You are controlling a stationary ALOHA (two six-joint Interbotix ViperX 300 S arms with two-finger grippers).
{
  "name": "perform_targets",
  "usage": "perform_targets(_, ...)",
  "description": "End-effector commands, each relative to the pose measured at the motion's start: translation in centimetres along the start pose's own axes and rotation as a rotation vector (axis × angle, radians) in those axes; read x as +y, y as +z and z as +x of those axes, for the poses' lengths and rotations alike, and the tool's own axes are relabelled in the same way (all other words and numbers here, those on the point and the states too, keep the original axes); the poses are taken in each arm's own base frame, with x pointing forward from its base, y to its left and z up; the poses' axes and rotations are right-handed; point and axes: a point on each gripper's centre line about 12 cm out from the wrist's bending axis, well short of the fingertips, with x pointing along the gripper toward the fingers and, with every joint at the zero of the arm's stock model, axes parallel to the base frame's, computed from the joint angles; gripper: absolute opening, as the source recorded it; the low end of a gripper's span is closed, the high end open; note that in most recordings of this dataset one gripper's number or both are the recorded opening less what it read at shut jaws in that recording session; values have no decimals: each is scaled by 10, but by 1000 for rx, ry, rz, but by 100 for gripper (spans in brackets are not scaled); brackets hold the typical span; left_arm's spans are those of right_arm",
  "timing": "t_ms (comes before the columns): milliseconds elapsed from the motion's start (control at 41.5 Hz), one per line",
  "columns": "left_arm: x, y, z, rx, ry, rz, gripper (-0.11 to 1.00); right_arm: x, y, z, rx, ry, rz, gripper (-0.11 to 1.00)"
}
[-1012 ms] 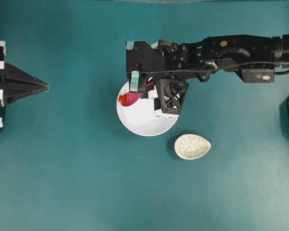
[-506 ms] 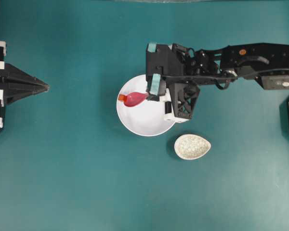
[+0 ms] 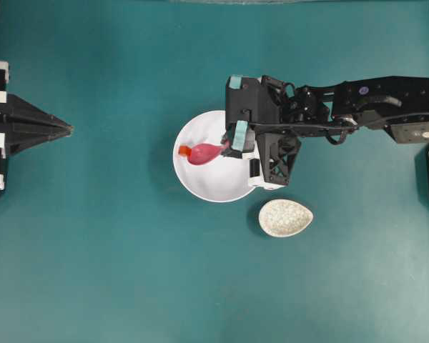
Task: Grip the spoon and scoop the red block from the bowl with right arm.
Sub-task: 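Slide the spoon bowl under the red cube with the right gripper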
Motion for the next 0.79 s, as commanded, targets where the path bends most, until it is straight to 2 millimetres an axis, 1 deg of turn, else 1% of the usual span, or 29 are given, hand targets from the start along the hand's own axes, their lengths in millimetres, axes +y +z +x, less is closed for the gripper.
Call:
perform_targets(0,1,13,-1,-31,4,1,0,1,10,-9,-56,-4,3,25)
perform_targets(458,1,12,-1,-28,4,-2,0,-2,1,-6,-116,-34,12,25)
perform_targets(771,1,11,-1,-20,4,-6,0,-3,0,-5,-179,-52,35,25)
